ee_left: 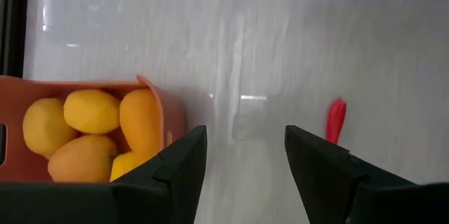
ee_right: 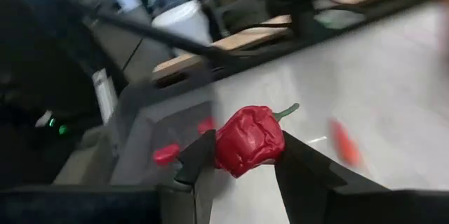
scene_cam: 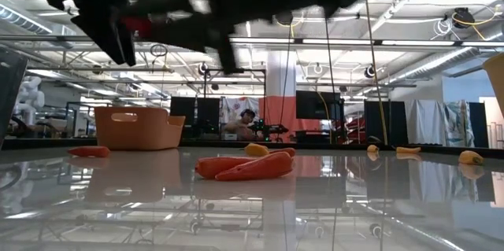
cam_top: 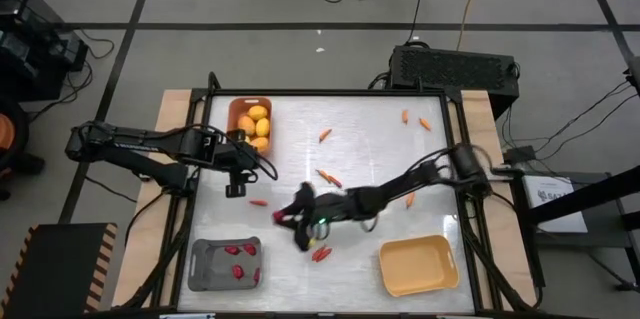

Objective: Sort produce into baskets
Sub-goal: Put the red bell pepper into the black bin

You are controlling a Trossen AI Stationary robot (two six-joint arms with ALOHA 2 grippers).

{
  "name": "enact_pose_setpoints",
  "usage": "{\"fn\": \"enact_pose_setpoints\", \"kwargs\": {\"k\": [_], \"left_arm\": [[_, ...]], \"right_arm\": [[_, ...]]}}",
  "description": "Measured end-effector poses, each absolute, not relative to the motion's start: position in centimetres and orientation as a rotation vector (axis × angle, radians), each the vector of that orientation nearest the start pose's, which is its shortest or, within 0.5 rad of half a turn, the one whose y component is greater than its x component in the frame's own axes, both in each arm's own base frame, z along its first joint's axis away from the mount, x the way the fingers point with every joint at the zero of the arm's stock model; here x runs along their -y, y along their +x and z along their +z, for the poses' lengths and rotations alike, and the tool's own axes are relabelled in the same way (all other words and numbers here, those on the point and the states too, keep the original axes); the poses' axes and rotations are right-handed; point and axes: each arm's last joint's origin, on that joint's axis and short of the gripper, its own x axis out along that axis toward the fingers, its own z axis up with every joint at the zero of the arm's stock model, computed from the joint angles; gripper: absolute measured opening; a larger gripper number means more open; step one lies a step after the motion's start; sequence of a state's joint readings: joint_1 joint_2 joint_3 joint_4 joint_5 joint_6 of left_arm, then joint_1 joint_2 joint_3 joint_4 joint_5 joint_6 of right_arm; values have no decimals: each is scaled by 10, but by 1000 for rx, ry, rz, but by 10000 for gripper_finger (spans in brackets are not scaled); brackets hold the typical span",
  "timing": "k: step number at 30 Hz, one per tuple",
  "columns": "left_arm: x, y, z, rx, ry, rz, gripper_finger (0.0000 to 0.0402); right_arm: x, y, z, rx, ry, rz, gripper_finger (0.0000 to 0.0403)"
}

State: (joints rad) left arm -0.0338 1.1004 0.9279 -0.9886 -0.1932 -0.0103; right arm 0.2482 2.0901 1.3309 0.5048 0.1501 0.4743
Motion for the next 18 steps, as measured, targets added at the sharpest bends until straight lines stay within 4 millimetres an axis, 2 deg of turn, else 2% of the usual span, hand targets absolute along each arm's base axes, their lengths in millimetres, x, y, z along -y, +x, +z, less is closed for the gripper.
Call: {"fn": "enact_pose_setpoints", "kwargs": {"k": [3,9,15,18], "left_arm": [[1,190,267,-1159,123,147,201],[1,190,268,-1157,118,150,201],[1,190,268,-1152,94,166,201],[1,191,268,-1145,70,176,201]], "right_arm": [[-122,478,187,-290,372,163,125],[-122,513,181,-291,363,384,125],[-133,537,163,-262,379,586,126],[-134,544,162,-257,386,631,126]]}}
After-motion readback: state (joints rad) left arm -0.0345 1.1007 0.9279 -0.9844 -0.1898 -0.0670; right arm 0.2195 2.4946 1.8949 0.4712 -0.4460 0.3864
